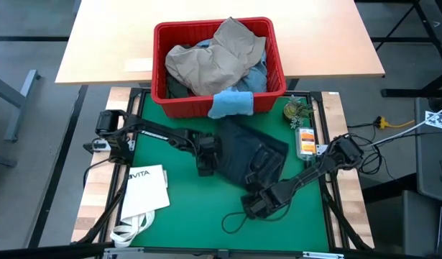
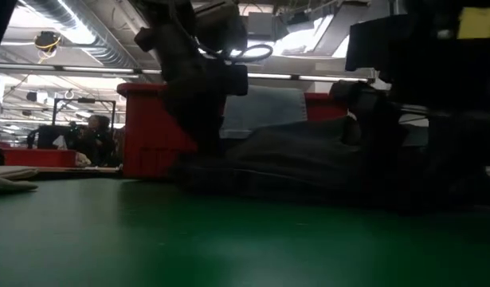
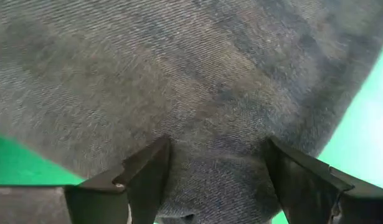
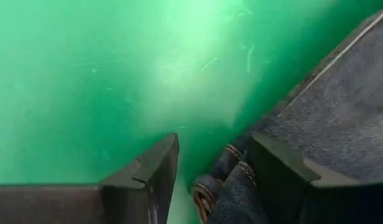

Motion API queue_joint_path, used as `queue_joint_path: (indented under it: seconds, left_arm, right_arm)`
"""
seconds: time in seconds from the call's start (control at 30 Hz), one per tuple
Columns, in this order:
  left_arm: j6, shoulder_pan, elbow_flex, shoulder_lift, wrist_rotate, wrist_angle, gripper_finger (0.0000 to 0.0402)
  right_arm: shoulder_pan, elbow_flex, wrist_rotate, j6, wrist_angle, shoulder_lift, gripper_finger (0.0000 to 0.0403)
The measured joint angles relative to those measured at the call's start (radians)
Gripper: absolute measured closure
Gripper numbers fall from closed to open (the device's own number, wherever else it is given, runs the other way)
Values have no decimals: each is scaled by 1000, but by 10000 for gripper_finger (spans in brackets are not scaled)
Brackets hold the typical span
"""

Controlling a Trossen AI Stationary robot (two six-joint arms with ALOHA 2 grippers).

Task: Fold Laundry from Bin
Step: Fold the dark blue pants

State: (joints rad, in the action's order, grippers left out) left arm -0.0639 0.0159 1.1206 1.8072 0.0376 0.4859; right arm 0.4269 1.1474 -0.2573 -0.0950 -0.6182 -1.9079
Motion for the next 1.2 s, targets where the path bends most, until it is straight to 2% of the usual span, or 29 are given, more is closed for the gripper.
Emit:
queue_joint_path:
  seconds: [0.17,0.3,0.43,0.57,0.67,0.9,1.0,1.1,1.2]
  left_arm:
    - [-98,-55,-4,0,-107,12,143]
    - [-163,-119,-5,2,-139,13,143]
    - [-217,-186,-6,-5,-142,20,143]
    - [-268,-240,-10,-38,-154,49,143]
    - [-296,-269,-11,-87,-141,54,143]
    - [-326,-296,-10,-205,-103,27,143]
    - [-316,-289,-8,-249,-37,11,143]
    - [-285,-266,-8,-277,41,-17,143]
    - [-263,-230,-7,-278,78,-57,143]
  right_arm:
    - [33,5,168,19,-17,12,212]
    - [62,9,294,20,-24,11,212]
    - [90,7,369,15,-42,26,212]
    - [112,32,399,10,-106,62,212]
    - [116,73,373,14,-132,110,212]
    - [111,172,215,59,-249,175,212]
    - [112,227,99,89,-318,186,212]
    - [110,280,-55,104,-395,186,212]
    - [109,311,-215,102,-468,189,212]
